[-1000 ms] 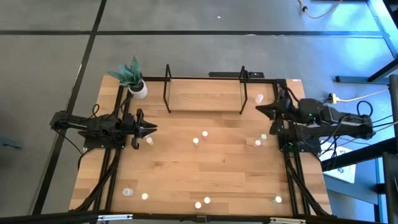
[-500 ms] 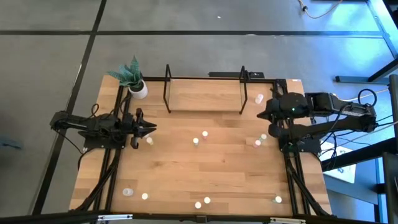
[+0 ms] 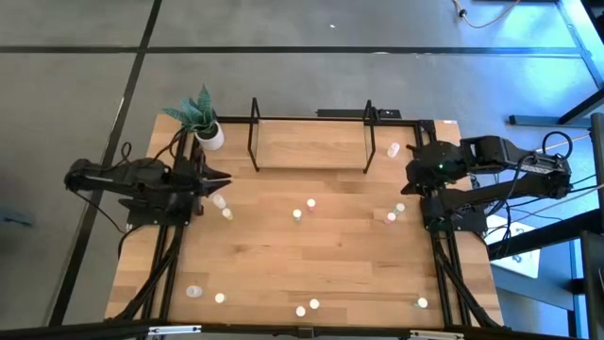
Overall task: Pick and place medicine bottles onto shelf by color
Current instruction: Put the top right blue pill bottle on the shelf
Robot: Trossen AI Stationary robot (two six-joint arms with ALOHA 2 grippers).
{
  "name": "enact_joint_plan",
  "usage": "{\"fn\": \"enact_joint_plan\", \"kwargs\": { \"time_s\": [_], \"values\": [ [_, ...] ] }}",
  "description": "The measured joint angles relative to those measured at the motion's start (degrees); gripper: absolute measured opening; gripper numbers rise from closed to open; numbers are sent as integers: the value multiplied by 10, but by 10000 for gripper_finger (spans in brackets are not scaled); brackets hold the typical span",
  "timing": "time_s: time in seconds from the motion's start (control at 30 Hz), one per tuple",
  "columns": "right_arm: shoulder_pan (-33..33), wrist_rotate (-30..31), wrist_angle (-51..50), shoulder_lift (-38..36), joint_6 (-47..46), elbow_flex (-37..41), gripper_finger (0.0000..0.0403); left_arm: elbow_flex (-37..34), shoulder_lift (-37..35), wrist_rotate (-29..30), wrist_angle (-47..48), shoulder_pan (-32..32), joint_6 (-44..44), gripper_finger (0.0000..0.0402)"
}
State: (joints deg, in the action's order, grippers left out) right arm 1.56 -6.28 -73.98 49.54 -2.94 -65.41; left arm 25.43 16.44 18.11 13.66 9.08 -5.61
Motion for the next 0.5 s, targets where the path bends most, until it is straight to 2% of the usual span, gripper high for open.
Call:
{"fn": "enact_joint_plan", "kwargs": {
  "time_s": [0.13,0.27,0.5],
  "values": [
    [0,-7,-2,11,-35,-3,9,75,95,7,62,0,-2,66],
    [0,-10,-25,23,-59,-3,42,142,161,8,97,0,-2,66],
    [0,-9,-38,32,-88,-3,111,207,210,8,113,0,2,66]
  ]
}}
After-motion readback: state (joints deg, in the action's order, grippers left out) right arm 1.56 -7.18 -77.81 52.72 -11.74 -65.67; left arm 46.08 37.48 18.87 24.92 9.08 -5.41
